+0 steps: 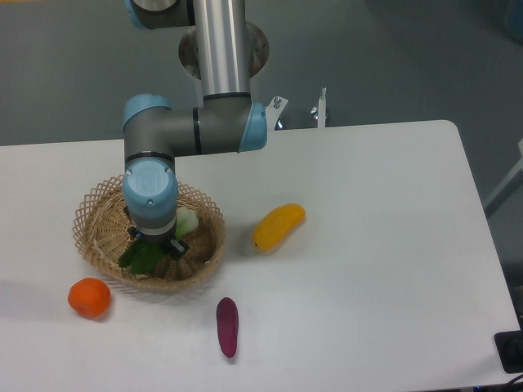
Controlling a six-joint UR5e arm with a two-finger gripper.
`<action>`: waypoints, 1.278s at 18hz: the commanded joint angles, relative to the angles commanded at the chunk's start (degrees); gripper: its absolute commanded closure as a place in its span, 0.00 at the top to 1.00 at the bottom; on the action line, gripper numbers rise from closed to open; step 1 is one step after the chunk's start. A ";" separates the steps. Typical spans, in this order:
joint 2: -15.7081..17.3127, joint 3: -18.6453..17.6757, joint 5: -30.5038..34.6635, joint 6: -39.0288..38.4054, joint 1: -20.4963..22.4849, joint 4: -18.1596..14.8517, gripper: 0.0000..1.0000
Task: Pick up the green vegetable from the basket
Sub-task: 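Lower the gripper into the basket and close on the bok choy, then lift the bok choy out of the basket and carry it away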
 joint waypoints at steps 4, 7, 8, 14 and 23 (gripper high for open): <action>0.80 1.23 -0.09 0.00 2.29 -0.44 0.02; 2.29 2.55 -1.31 0.00 5.36 -0.44 0.04; 2.29 3.25 -1.67 0.00 6.41 -0.44 0.04; 2.38 7.90 -1.50 2.88 14.58 -0.44 0.05; 1.24 12.75 3.34 16.94 26.36 -1.67 0.03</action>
